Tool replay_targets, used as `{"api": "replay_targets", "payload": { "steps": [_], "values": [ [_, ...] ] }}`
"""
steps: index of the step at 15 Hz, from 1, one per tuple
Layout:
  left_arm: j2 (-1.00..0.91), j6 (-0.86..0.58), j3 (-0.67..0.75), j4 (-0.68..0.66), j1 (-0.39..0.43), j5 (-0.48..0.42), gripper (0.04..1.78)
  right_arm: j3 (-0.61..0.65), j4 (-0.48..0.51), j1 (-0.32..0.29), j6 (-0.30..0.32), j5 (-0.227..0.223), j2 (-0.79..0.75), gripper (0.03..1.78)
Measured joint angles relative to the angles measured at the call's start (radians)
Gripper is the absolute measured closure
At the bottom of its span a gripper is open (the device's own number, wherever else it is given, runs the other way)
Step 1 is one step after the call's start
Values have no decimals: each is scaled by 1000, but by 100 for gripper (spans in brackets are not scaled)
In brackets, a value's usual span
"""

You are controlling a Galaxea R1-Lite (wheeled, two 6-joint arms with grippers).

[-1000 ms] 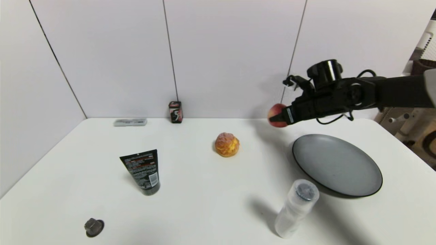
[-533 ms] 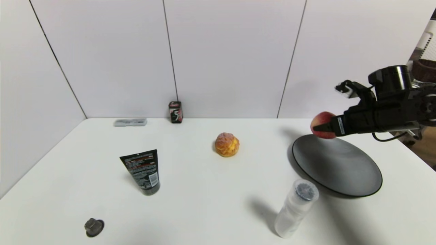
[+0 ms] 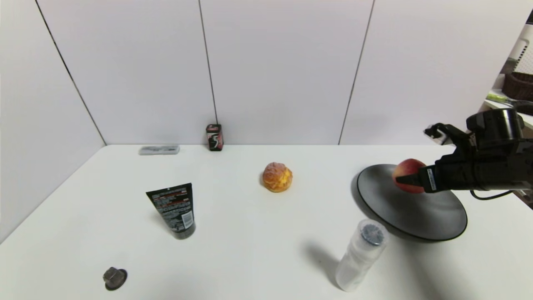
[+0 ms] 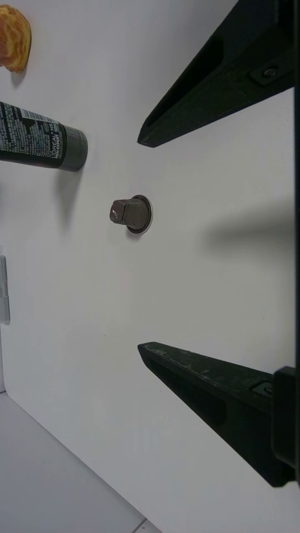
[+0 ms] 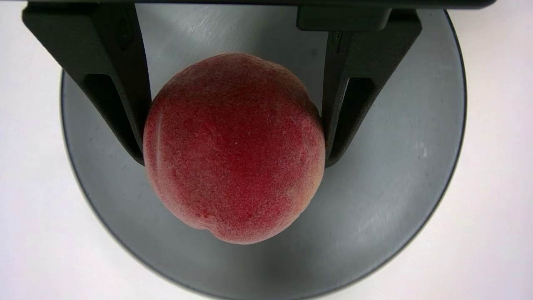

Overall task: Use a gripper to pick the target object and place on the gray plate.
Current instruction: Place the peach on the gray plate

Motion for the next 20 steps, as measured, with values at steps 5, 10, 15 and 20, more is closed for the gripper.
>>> {"api": "replay_targets", "payload": {
  "steps": [5,10,15,20],
  "values": [
    [0,-1,0,0,0,0,13,40,-5,5,-21,-1,-4,69],
    [0,0,0,0,0,0,13,64,-33,6,-21,3,-8,63],
    [0,0,0,0,0,0,13,71,-27,9,-21,5,-24,37],
    [0,0,0,0,0,0,13,82,-7,-2,-18,3,-100,24]
  ]
}}
